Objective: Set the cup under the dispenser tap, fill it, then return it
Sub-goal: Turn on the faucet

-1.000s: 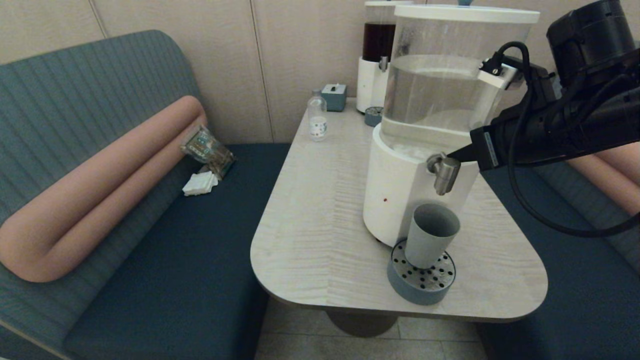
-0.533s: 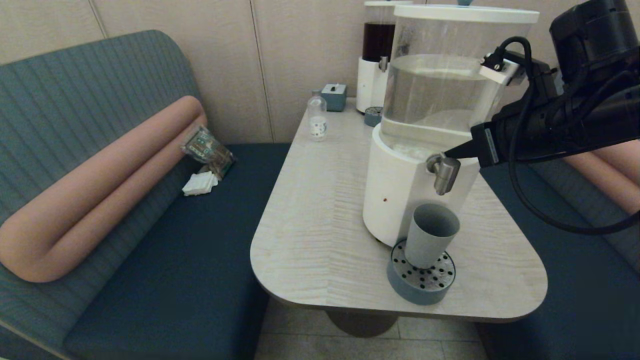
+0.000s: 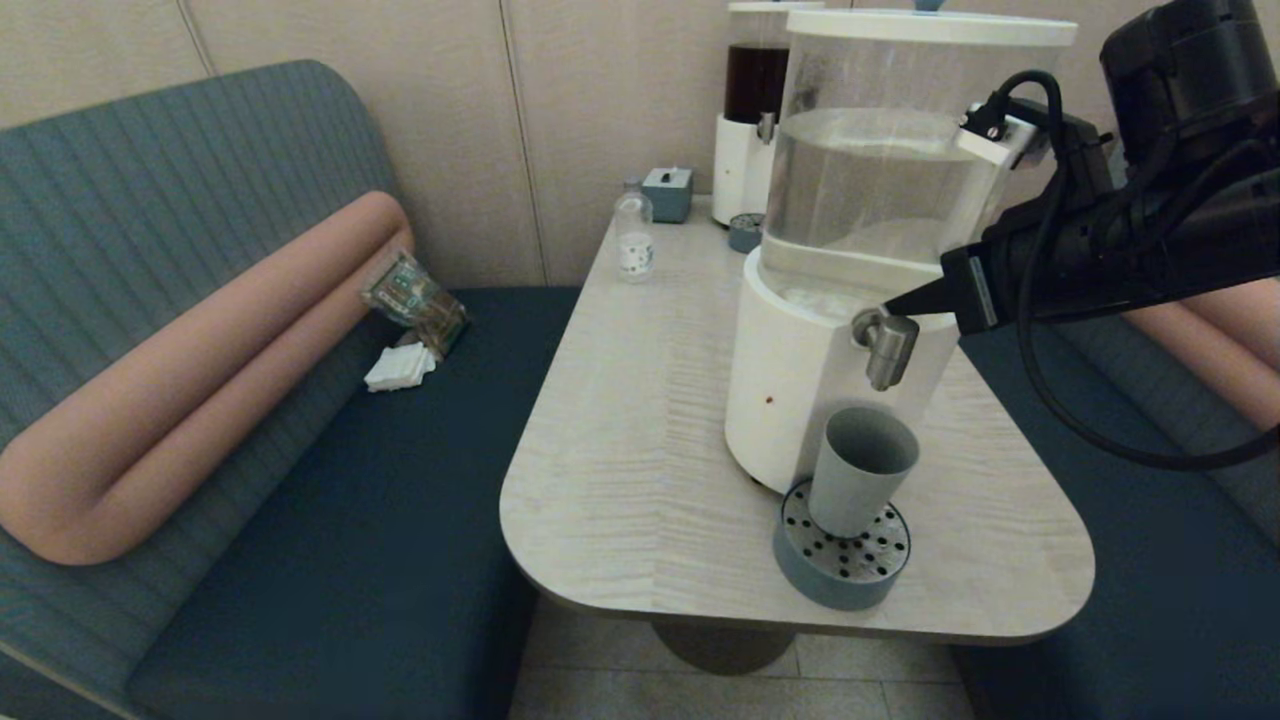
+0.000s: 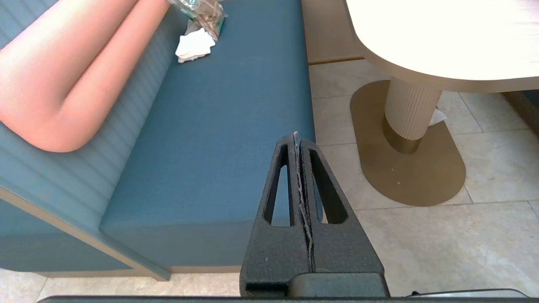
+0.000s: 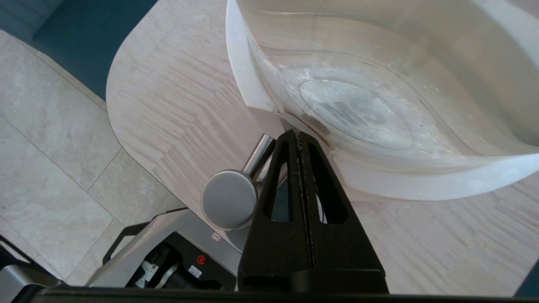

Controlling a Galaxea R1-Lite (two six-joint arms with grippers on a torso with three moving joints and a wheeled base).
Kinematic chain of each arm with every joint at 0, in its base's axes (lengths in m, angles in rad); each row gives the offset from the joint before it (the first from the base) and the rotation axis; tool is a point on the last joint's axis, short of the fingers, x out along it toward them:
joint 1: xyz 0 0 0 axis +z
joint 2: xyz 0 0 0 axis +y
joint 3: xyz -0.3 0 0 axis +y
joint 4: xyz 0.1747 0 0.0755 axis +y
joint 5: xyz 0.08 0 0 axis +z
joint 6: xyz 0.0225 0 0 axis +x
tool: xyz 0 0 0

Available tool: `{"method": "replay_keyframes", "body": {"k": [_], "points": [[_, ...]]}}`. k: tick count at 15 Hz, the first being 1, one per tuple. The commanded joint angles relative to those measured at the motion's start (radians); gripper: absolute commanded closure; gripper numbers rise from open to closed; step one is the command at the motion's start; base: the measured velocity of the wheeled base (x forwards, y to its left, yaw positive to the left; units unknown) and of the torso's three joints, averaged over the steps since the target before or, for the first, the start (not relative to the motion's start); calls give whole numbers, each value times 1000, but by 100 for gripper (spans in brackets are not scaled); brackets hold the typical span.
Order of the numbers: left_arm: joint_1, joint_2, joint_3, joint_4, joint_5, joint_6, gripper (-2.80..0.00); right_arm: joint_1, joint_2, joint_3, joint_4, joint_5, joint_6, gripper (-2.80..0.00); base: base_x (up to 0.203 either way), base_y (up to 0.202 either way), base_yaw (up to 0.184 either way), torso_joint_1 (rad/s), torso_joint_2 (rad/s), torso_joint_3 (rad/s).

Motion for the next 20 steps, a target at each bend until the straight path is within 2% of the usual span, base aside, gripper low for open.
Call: {"method": "replay_keyframes", "body": {"k": [1,5,7,20], "points": [[0,1,0,0,0,1,0,3,7,1,4,16,-2,0,0,0,0,0,0,0],[0,1,0,0,0,1,0,3,7,2,4,45,-3,0,0,0,0,0,0,0],[0,1,0,0,0,1,0,4,7,2,4,48,-32,0,0,0,0,0,0,0],[0,1,1,0,0,1,0,6,4,9,-19,126,-35,0,0,0,0,0,0,0]]}}
